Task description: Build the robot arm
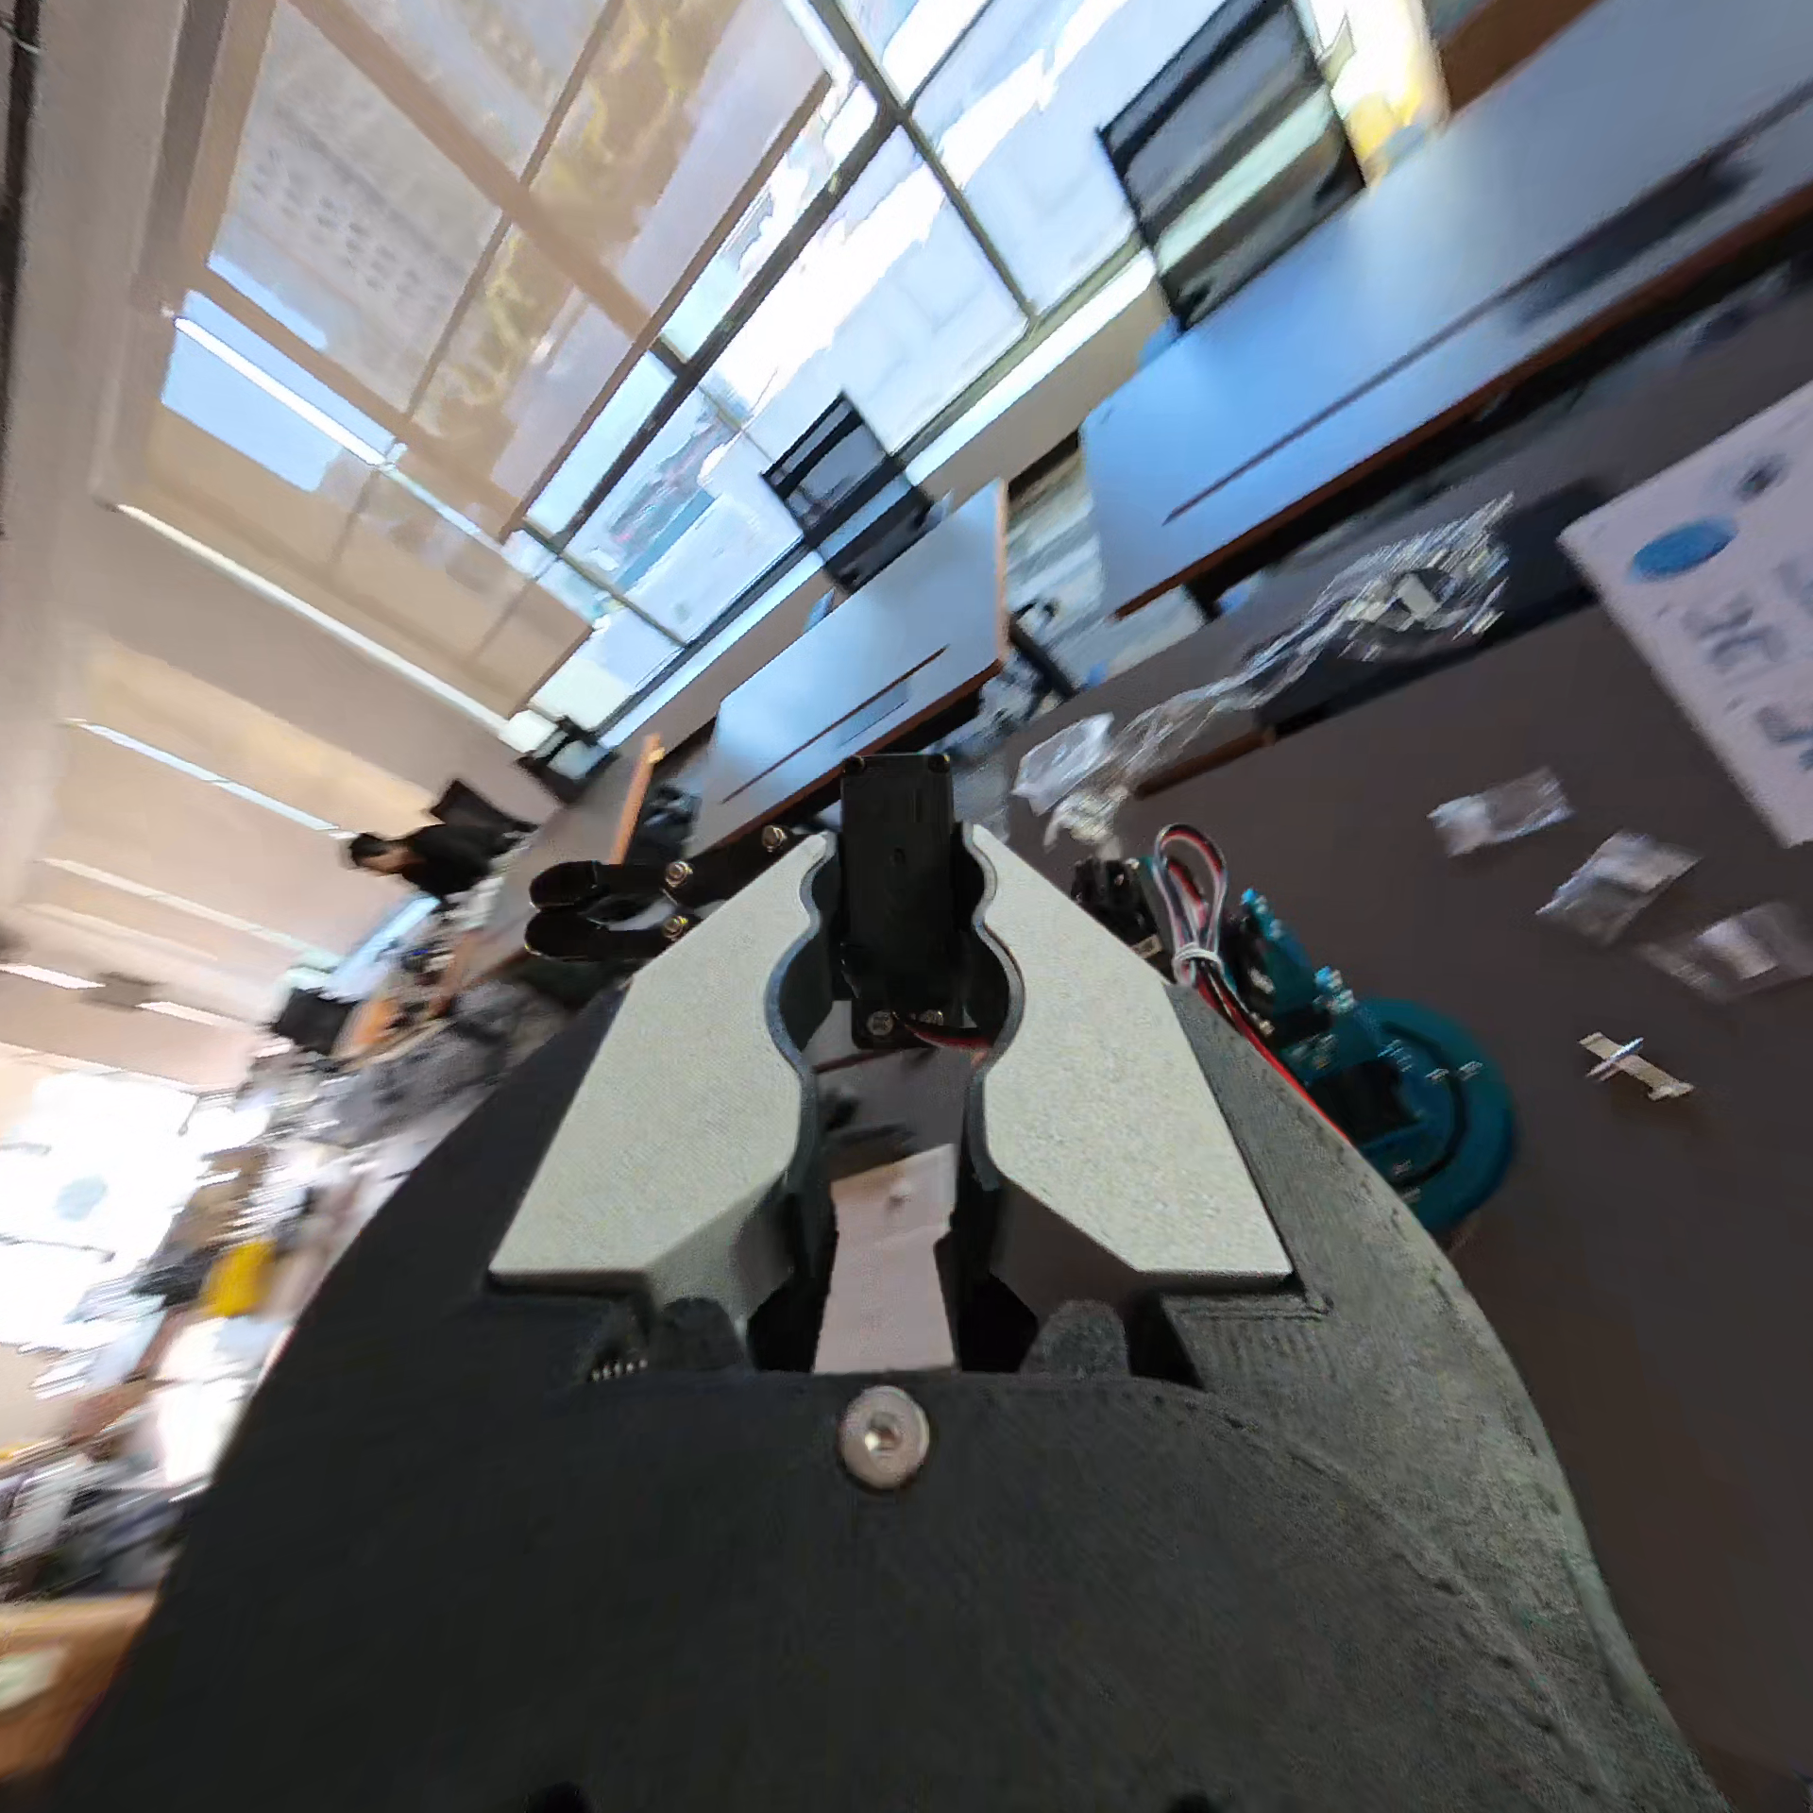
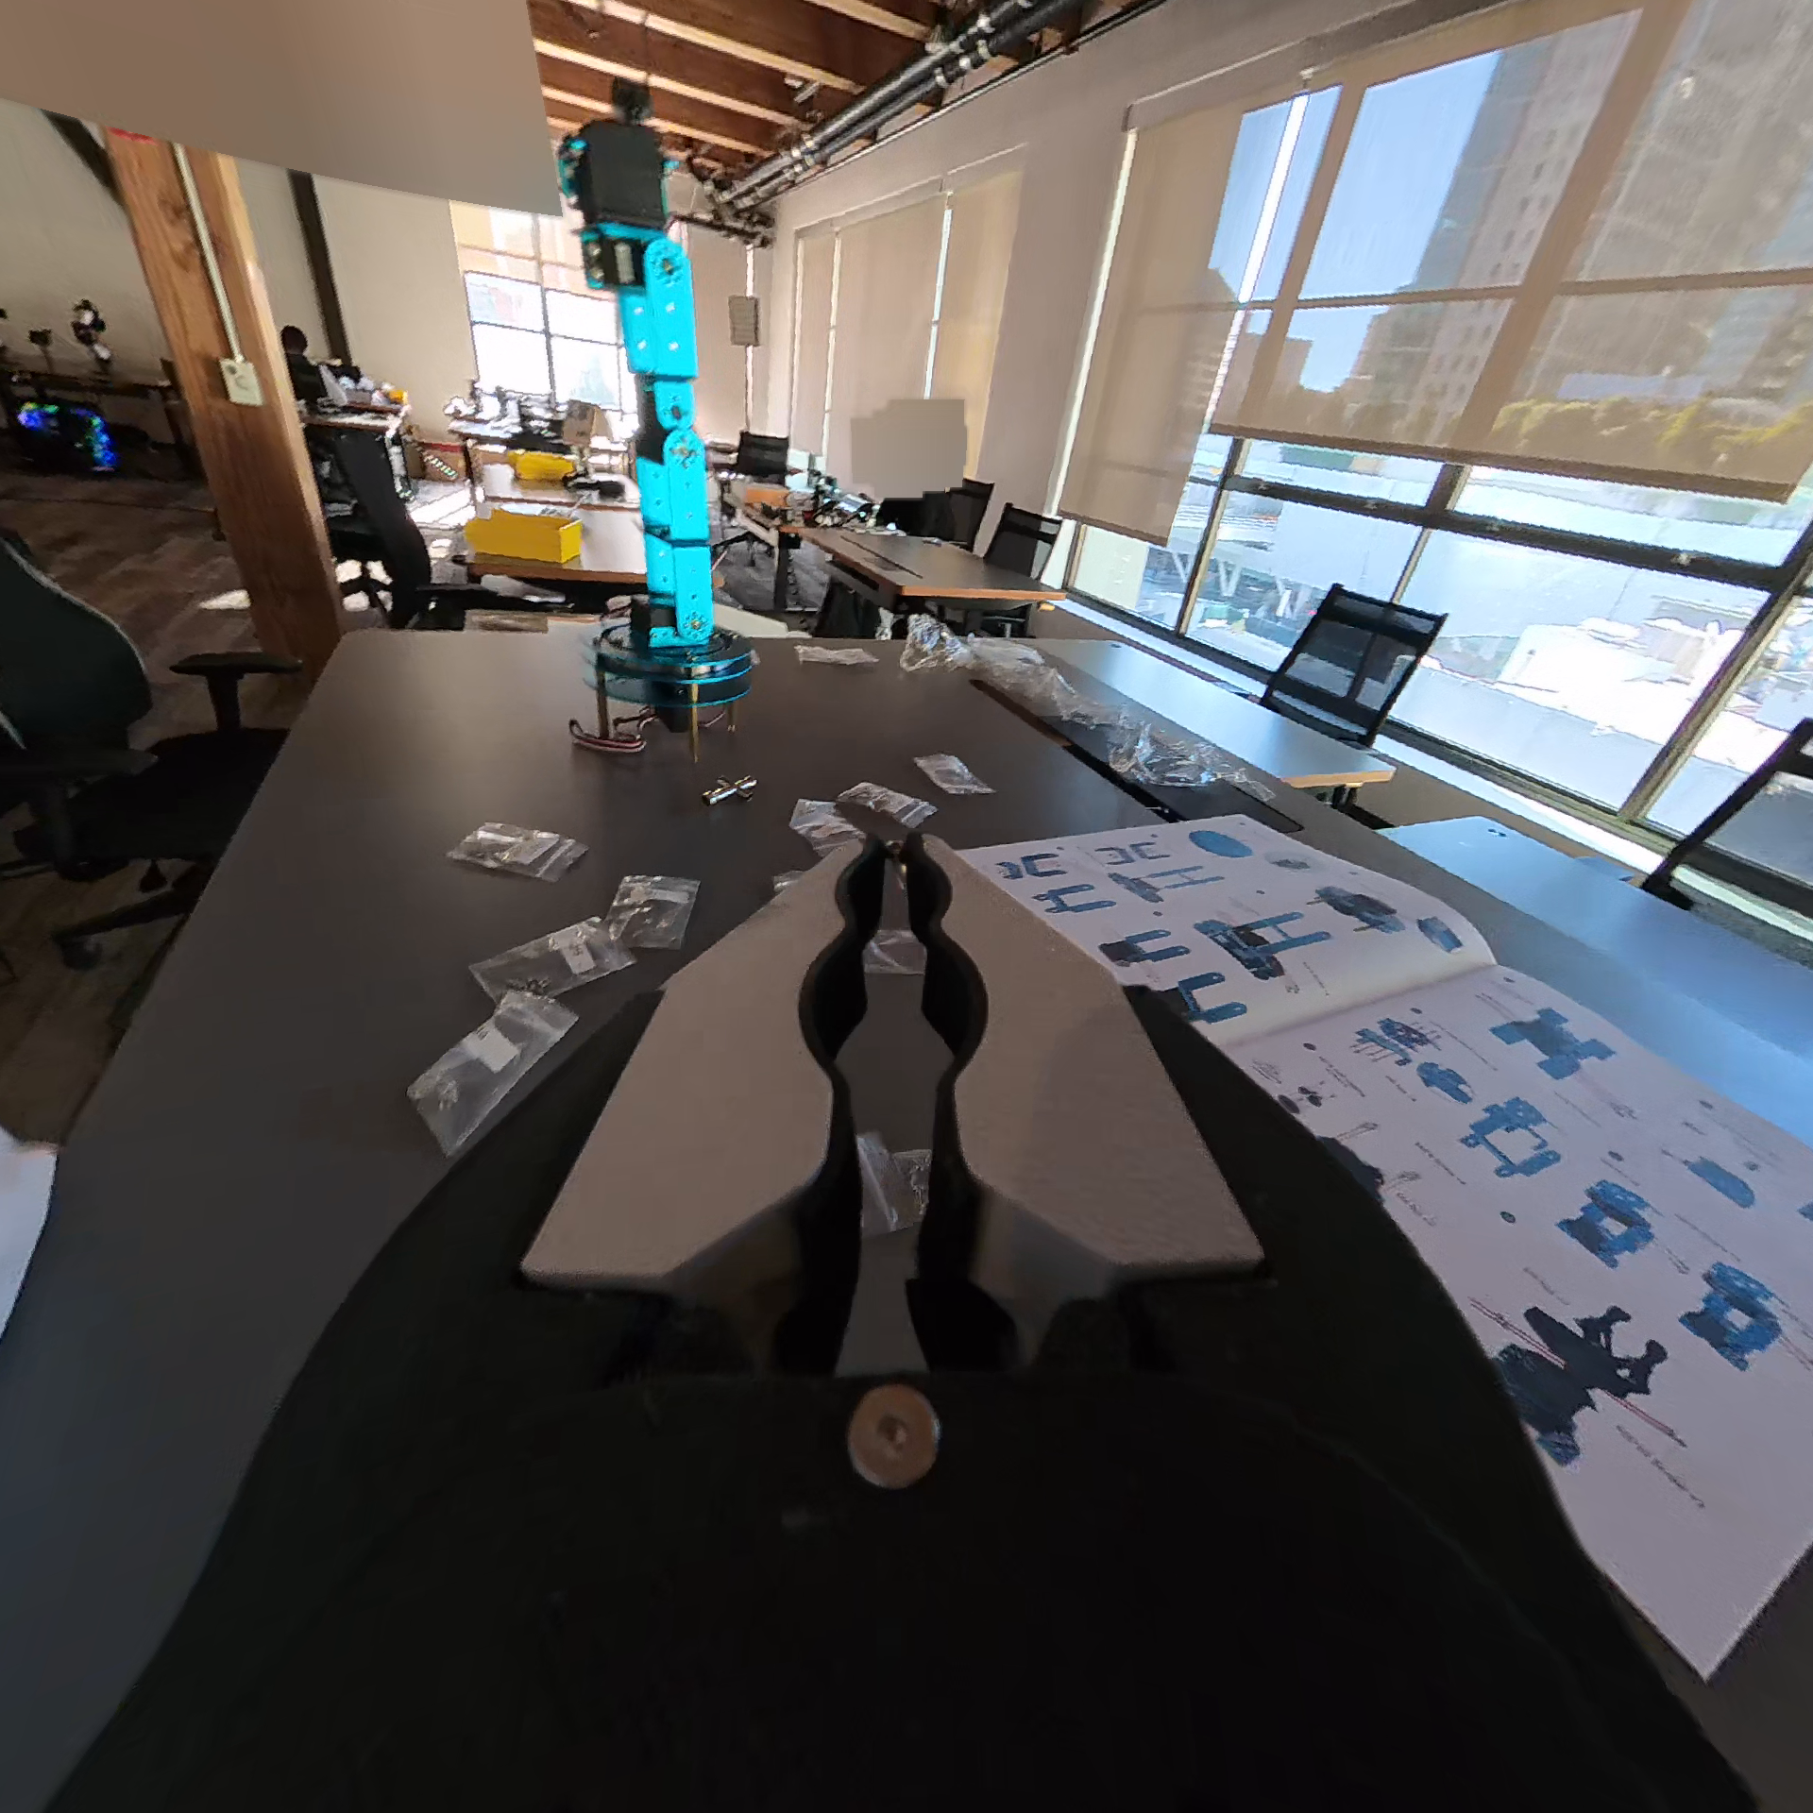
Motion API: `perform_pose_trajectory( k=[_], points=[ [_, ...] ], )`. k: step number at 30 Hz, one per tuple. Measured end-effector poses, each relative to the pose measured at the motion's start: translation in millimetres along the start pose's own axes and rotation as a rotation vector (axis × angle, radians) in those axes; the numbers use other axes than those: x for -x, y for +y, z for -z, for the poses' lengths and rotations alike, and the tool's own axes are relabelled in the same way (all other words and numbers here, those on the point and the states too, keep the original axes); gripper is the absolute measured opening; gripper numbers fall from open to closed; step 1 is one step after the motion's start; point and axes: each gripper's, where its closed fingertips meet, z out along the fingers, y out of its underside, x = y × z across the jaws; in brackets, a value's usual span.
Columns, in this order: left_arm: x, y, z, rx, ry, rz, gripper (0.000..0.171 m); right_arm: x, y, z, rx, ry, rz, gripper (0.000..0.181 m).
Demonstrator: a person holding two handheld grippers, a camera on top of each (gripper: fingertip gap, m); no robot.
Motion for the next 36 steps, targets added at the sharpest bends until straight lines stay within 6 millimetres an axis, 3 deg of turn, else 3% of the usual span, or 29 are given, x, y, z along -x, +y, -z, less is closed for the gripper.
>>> perform_pose_trajectory(
  k=[3, 6, 9, 13, 18, 22, 25, 29, 36],
  points=[
    [-3.0, 3.3, 9.4, -0.144, 0.196, 0.239, 0.021, -5.2, -7.9, 2.4, -0.014, 0.069, -0.066, 0.003],
    [-15.1, 21.3, 29.0, -0.241, 0.408, 0.425, 0.021, 6.4, -10.8, 10.4, -0.023, 0.124, -0.119, 0.002],
    [-29.2, 53.9, 56.5, -0.314, 0.524, 0.502, 0.021, 22.2, -3.7, 19.5, -0.005, 0.176, -0.134, 0.003],
    [-67.3, 121.3, 84.1, -0.294, 0.535, 0.369, 0.021, 36.8, -9.0, 23.7, 0.001, 0.228, -0.122, 0.003],
    [-175.1, 209.1, 67.5, -0.072, 0.831, 0.256, 0.021, 52.5, -39.3, -5.1, -0.021, 0.188, -0.082, 0.003],
    [-232.3, 258.2, 41.8, 0.013, 1.045, 0.164, 0.020, 74.1, -57.3, -45.2, -0.027, 0.116, -0.060, 0.003],
    [-249.6, 285.4, 29.0, 0.047, 1.144, 0.051, 0.021, 98.3, -65.1, -71.4, -0.043, 0.066, -0.093, 0.003],
    [-261.0, 306.7, 27.8, 0.057, 1.287, -0.073, 0.021, 127.6, -62.0, -93.7, -0.015, 0.064, -0.107, 0.003],
    [-275.8, 333.8, 18.3, 0.046, 1.476, -0.271, 0.021, 161.0, -51.3, -100.9, 0.067, 0.133, -0.126, 0.003]
  ],
)
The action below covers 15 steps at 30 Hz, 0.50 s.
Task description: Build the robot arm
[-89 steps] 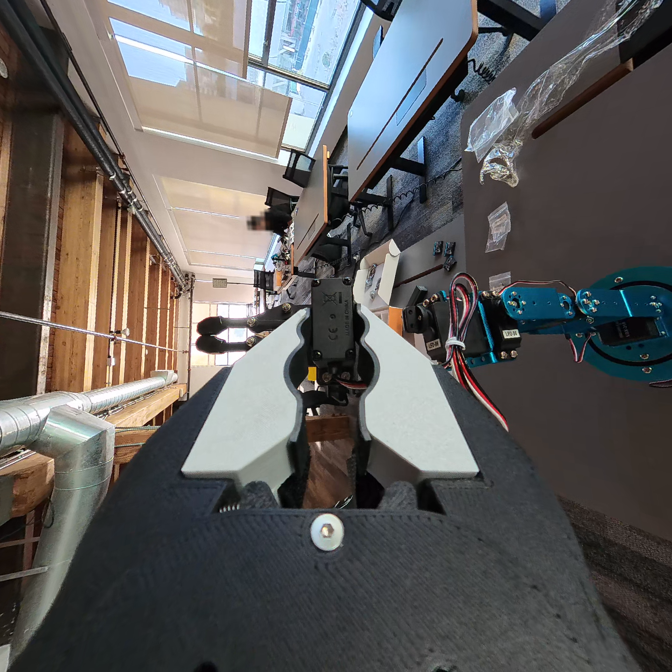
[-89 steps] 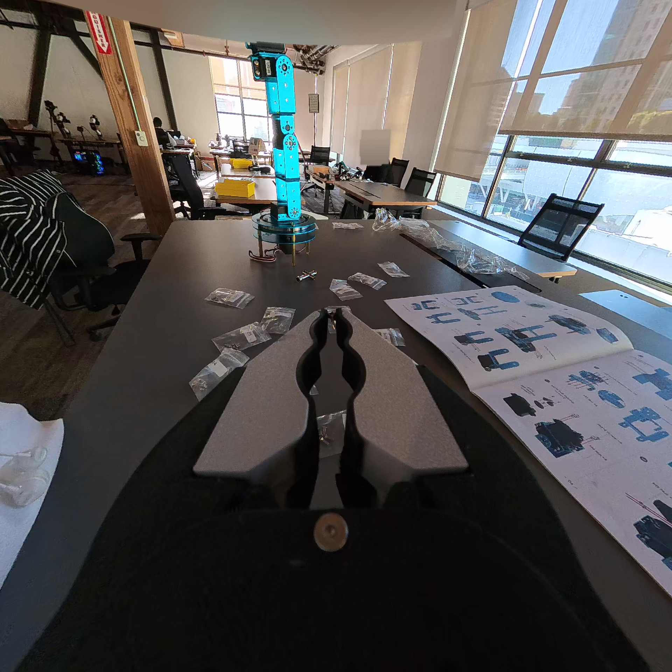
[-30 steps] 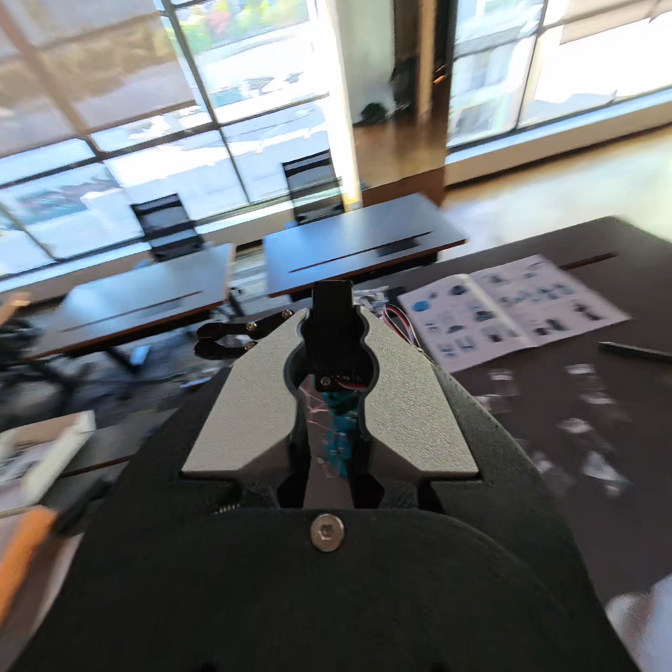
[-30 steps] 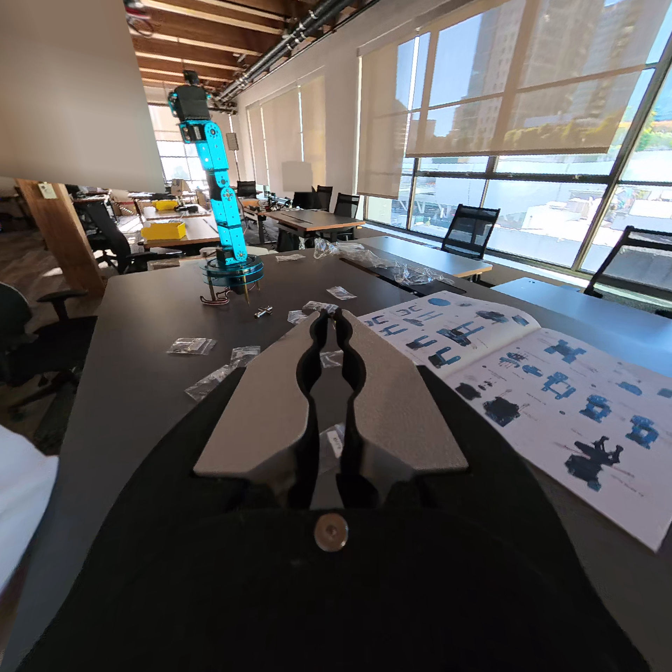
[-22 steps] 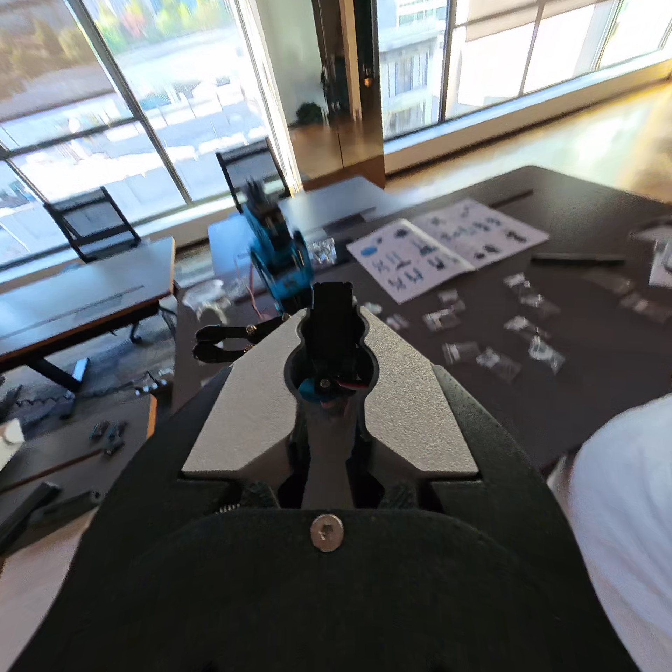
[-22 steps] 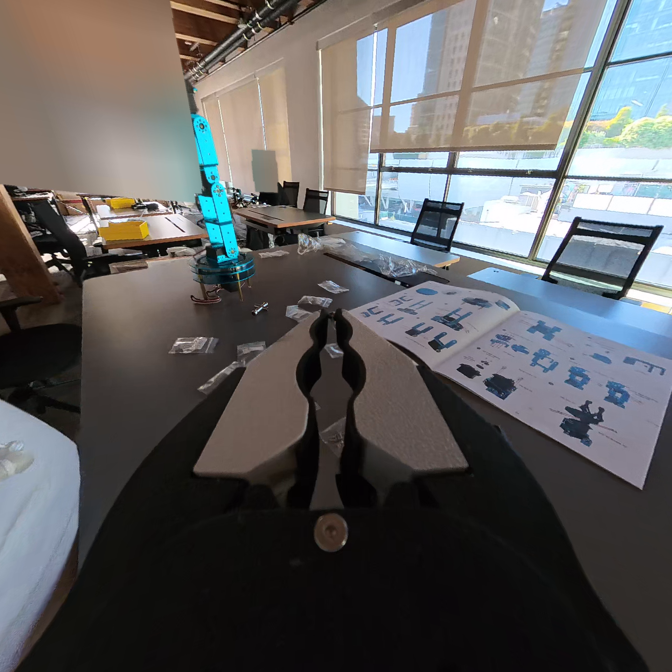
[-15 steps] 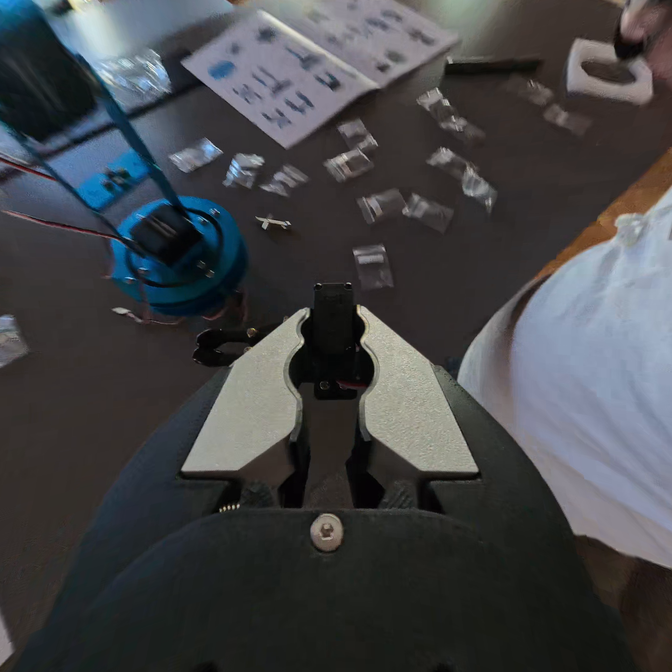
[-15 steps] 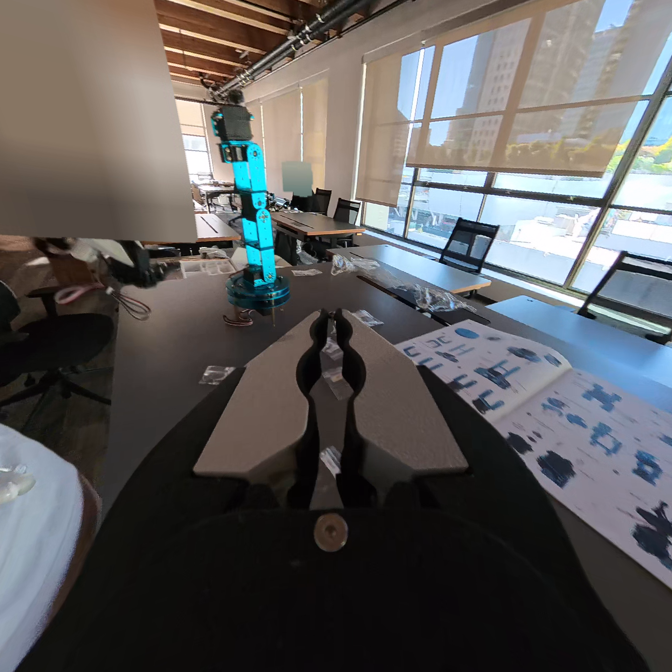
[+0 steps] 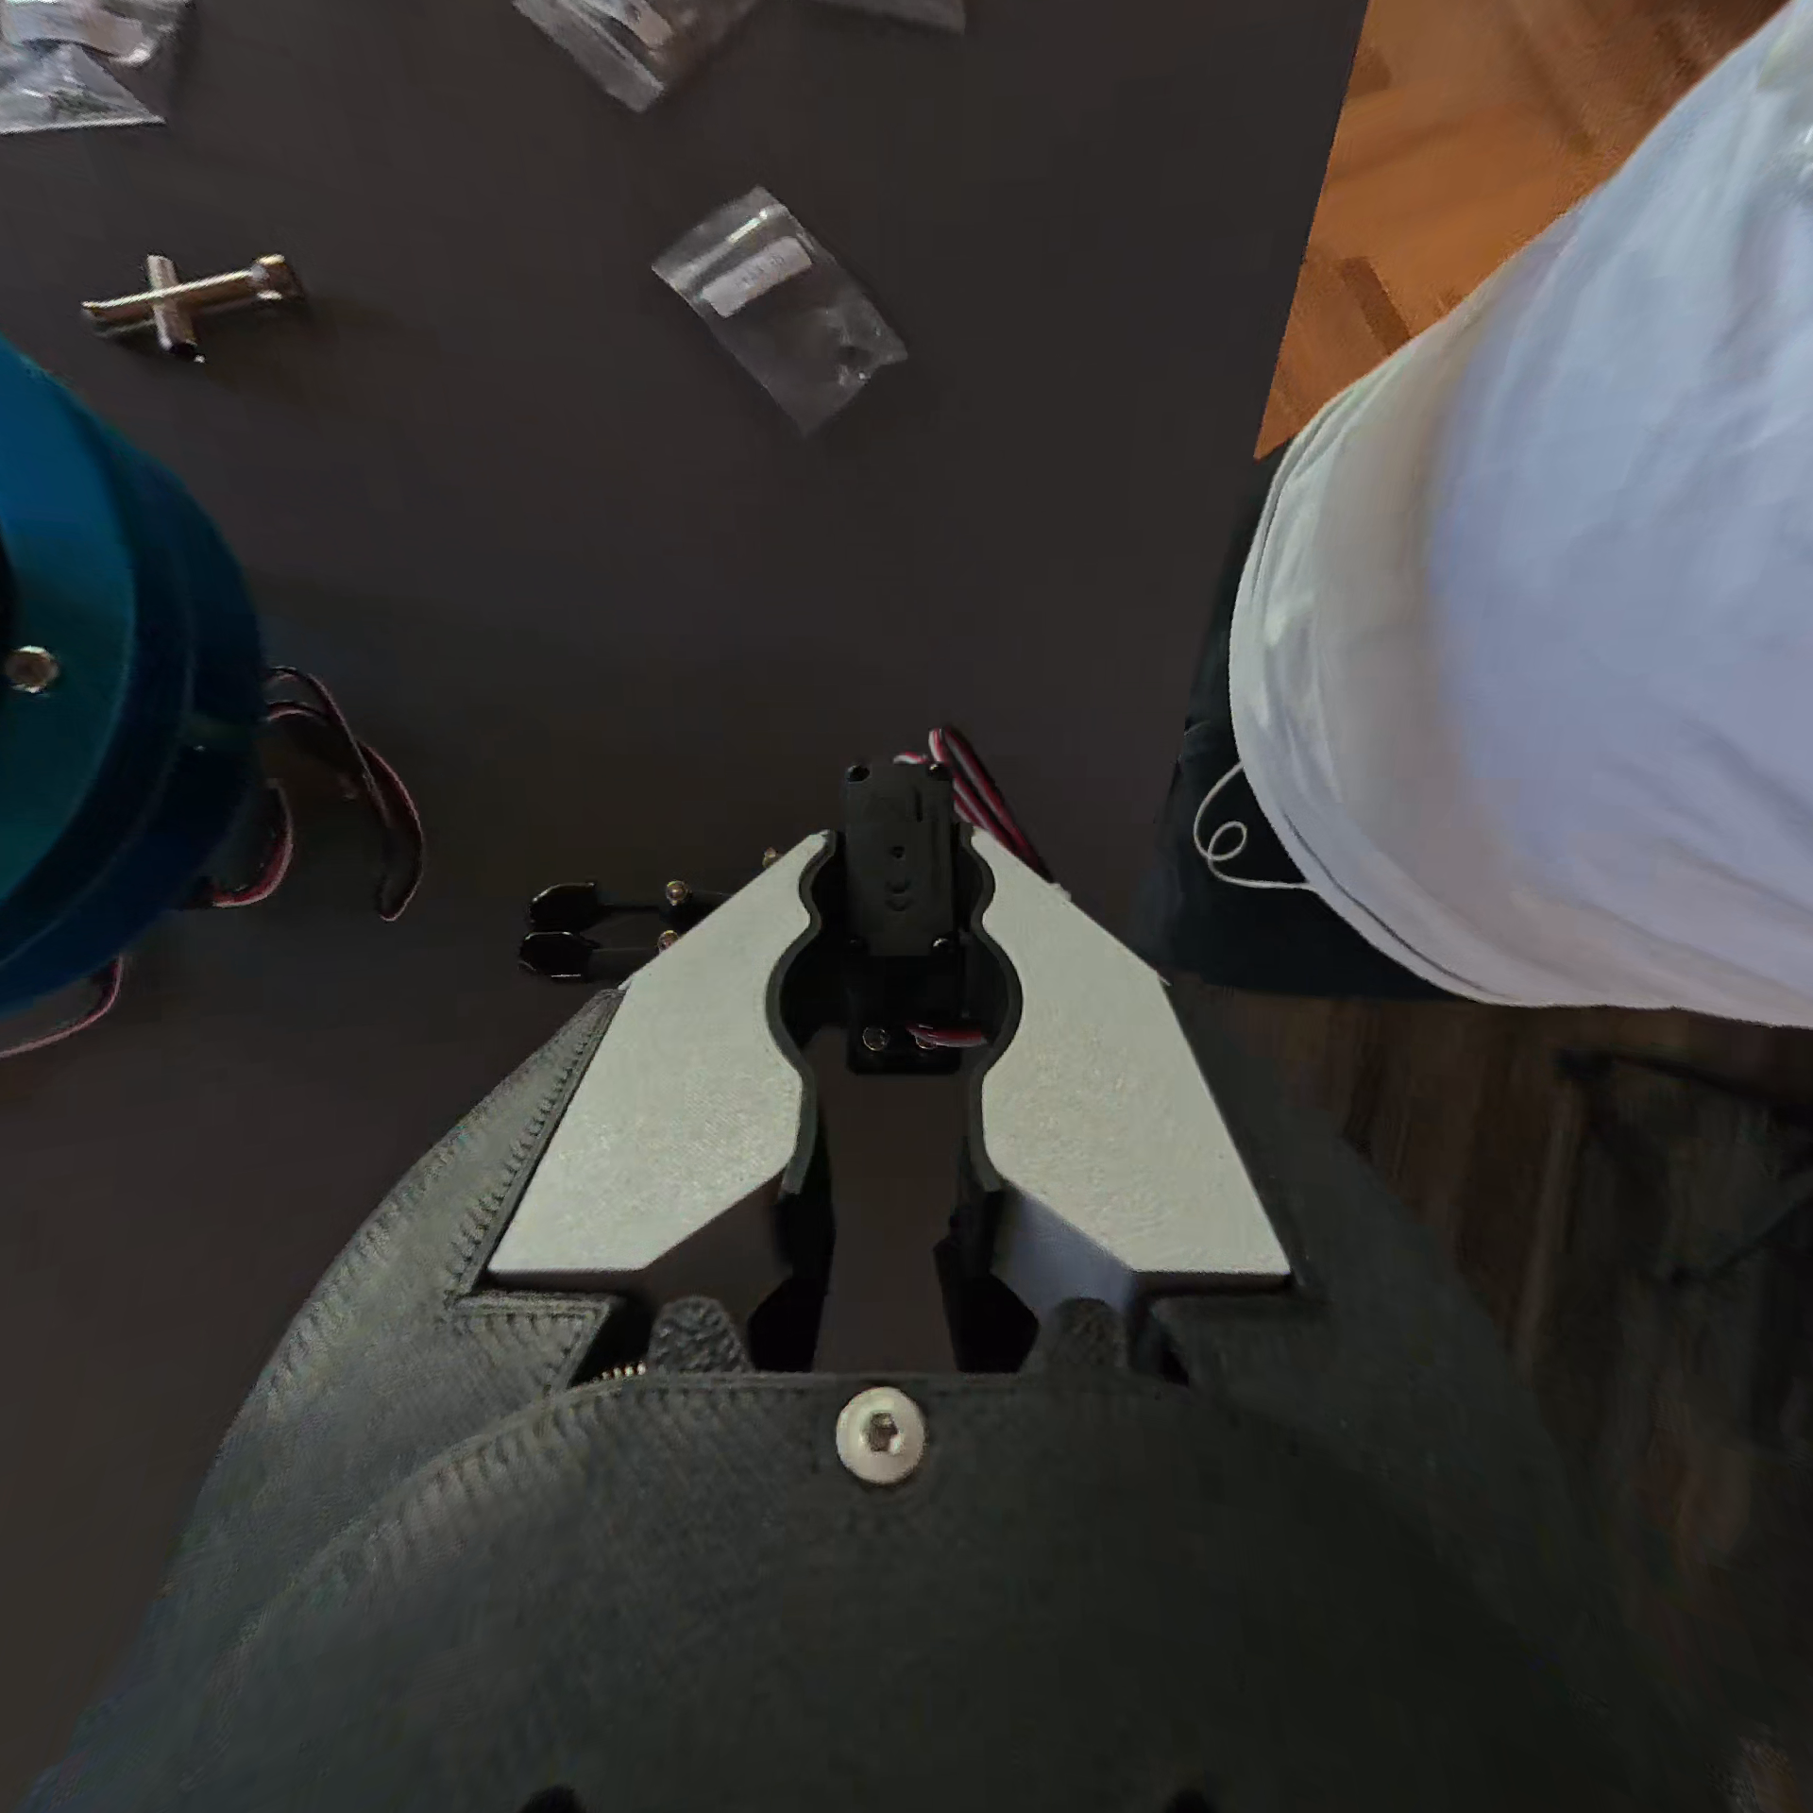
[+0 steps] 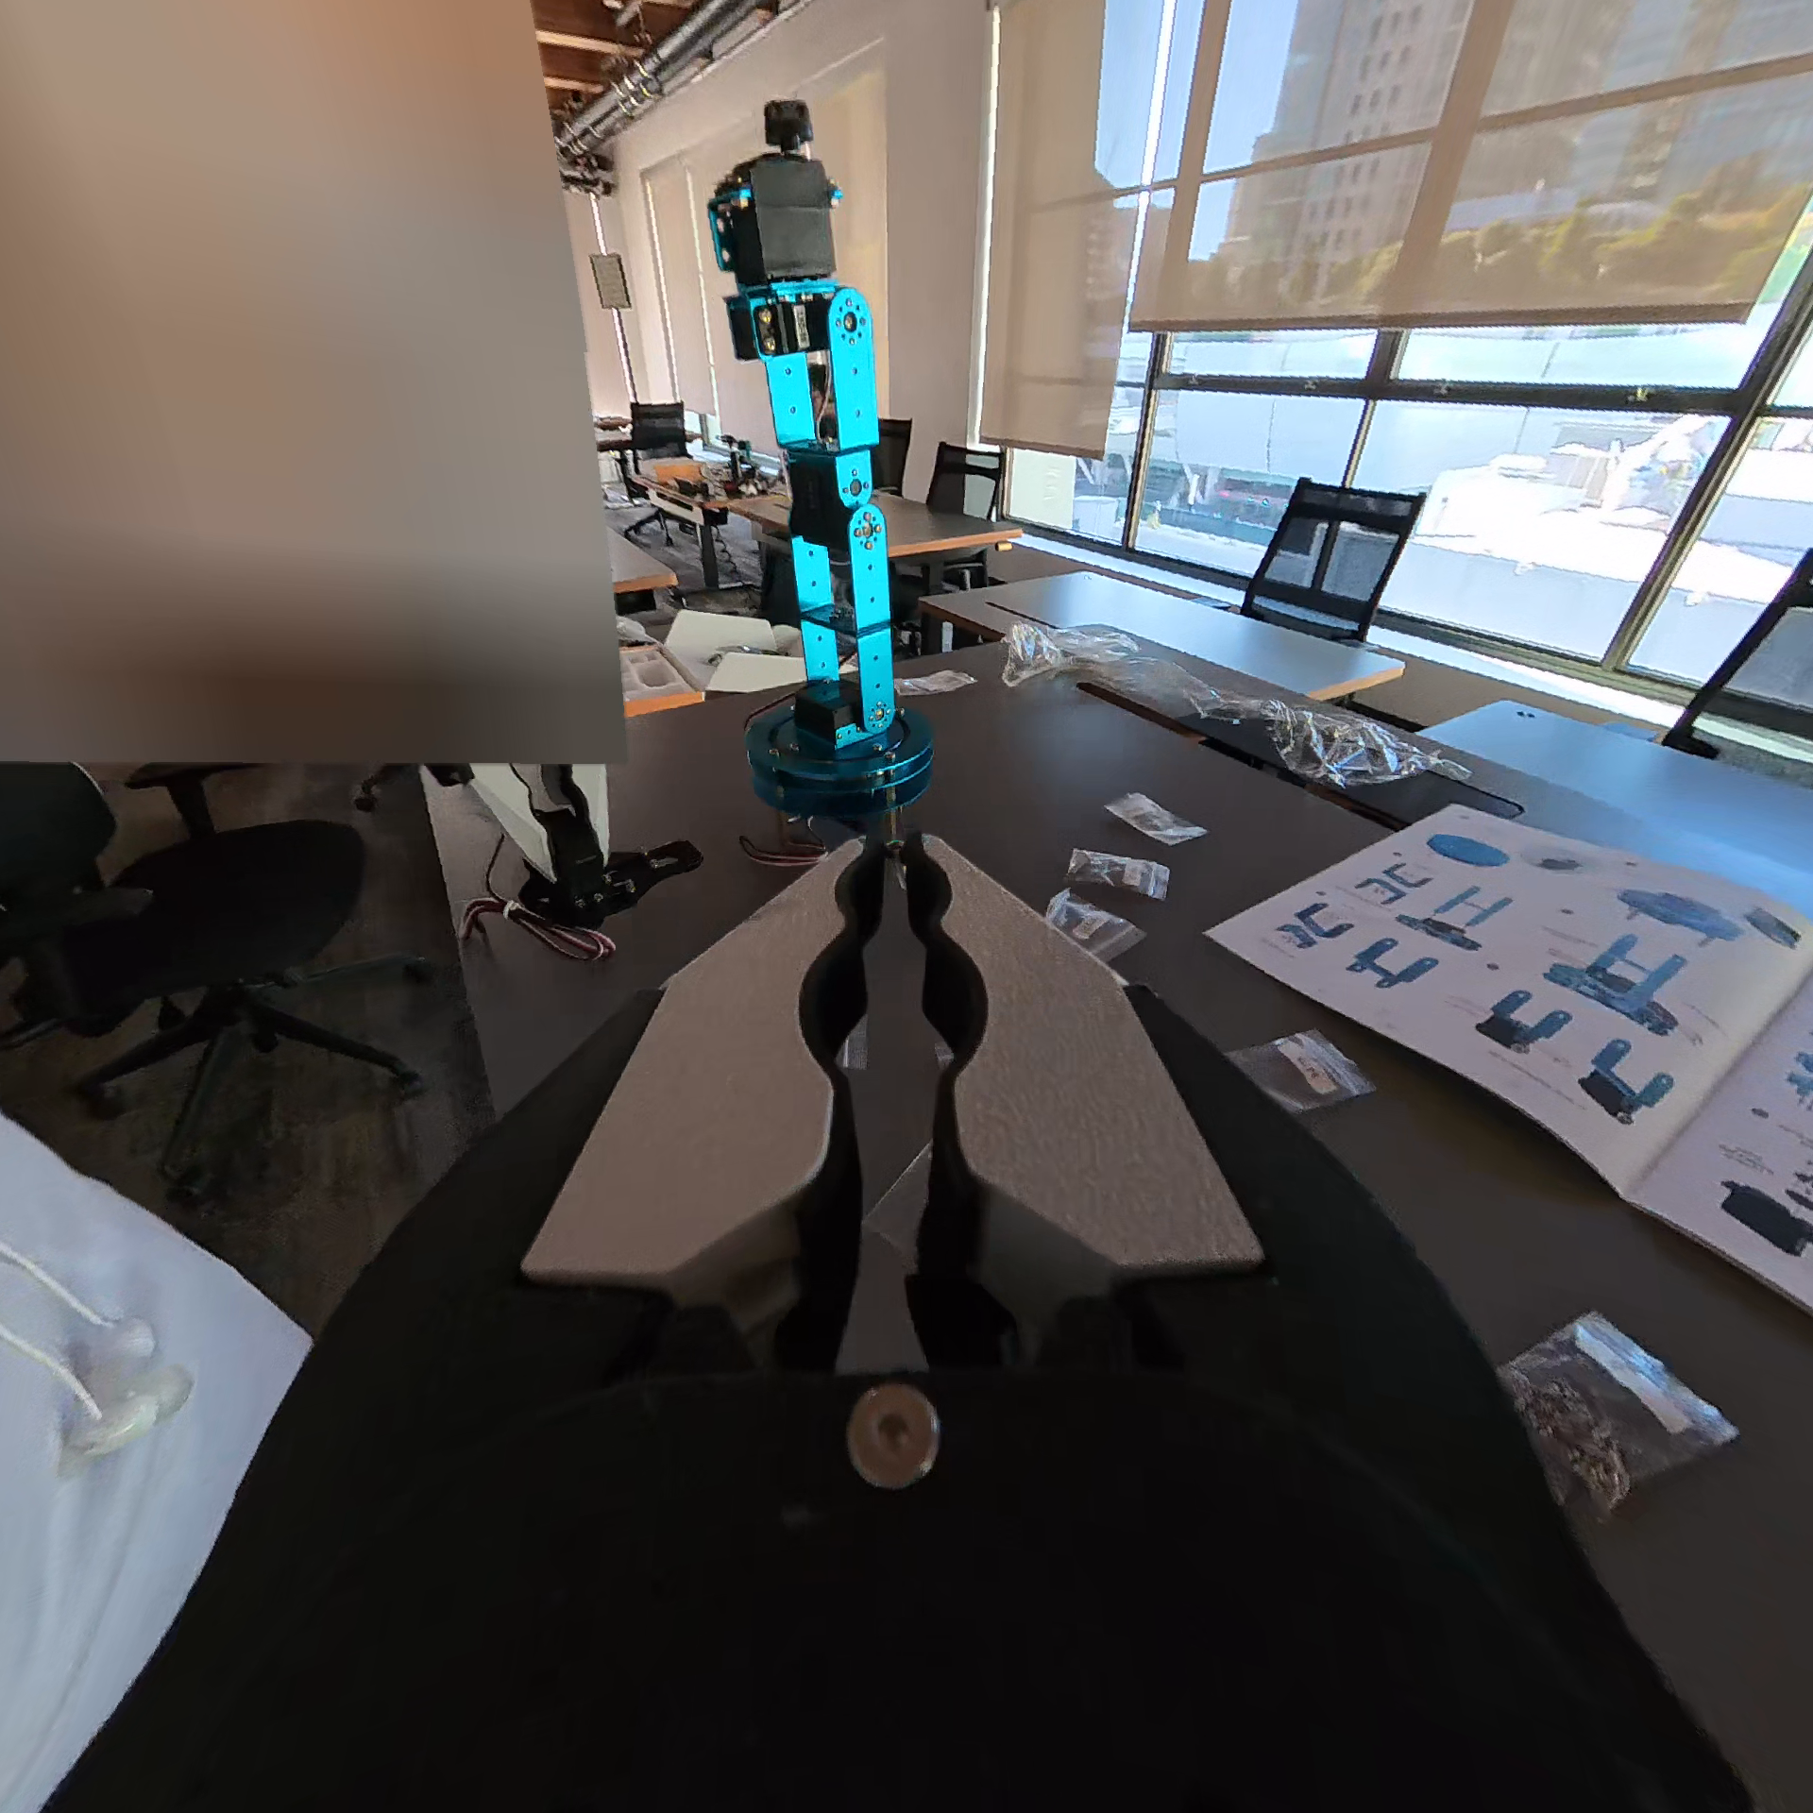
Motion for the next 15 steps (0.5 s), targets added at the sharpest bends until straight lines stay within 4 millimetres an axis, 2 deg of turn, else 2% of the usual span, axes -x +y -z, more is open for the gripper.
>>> perform_pose_trajectory(
  k=[4, 8, 12, 14, 15],
  points=[
    [5.9, 1.8, -3.3, 0.011, 0.071, -0.036, 0.021, 7.2, 3.7, 4.8, 0.034, 0.036, 0.019, 0.003],
    [6.4, 9.7, -1.5, 0.043, 0.059, -0.041, 0.022, 7.5, 6.5, 10.7, 0.052, 0.040, 0.060, 0.003],
    [4.5, 26.2, -1.4, 0.086, 0.026, 0.014, 0.026, -3.3, 8.1, 17.2, 0.049, 0.000, 0.067, 0.003],
    [6.5, 22.4, 0.7, 0.058, -0.006, 0.092, 0.032, -13.1, 8.1, 19.3, 0.052, -0.030, 0.069, 0.003],
    [9.1, 16.6, 4.1, 0.026, -0.033, 0.140, 0.041, -18.0, 8.0, 19.9, 0.056, -0.051, 0.067, 0.003]
  ],
)
